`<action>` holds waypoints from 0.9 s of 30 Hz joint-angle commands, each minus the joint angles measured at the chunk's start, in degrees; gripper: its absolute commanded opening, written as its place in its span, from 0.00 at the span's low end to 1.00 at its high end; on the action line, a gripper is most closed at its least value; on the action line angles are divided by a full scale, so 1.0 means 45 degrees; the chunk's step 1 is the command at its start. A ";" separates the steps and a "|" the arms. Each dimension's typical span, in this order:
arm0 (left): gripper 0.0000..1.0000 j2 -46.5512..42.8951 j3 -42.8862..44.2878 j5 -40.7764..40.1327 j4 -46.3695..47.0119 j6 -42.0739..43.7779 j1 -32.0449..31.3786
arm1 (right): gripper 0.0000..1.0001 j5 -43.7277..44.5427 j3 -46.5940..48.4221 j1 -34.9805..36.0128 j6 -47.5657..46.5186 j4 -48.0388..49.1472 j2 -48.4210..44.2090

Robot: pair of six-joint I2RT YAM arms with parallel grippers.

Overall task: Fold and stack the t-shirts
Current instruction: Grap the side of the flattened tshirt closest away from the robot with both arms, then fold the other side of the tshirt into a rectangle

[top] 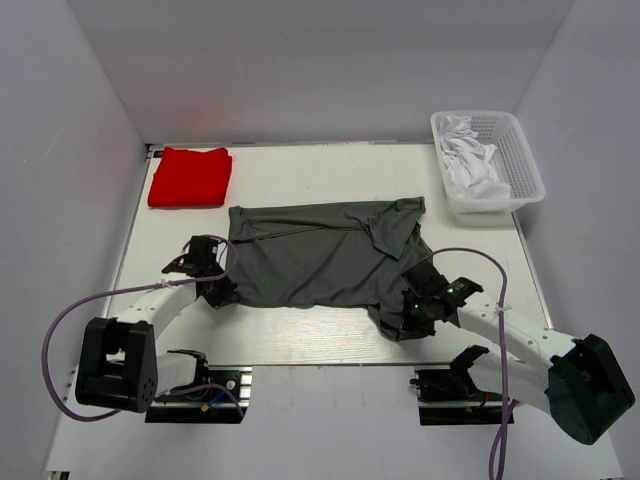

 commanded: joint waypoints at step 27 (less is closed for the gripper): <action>0.00 0.4089 0.6620 -0.0851 -0.1215 0.0880 0.0295 | 0.00 0.2787 0.8773 -0.3935 -0.3612 -0.0237 0.4197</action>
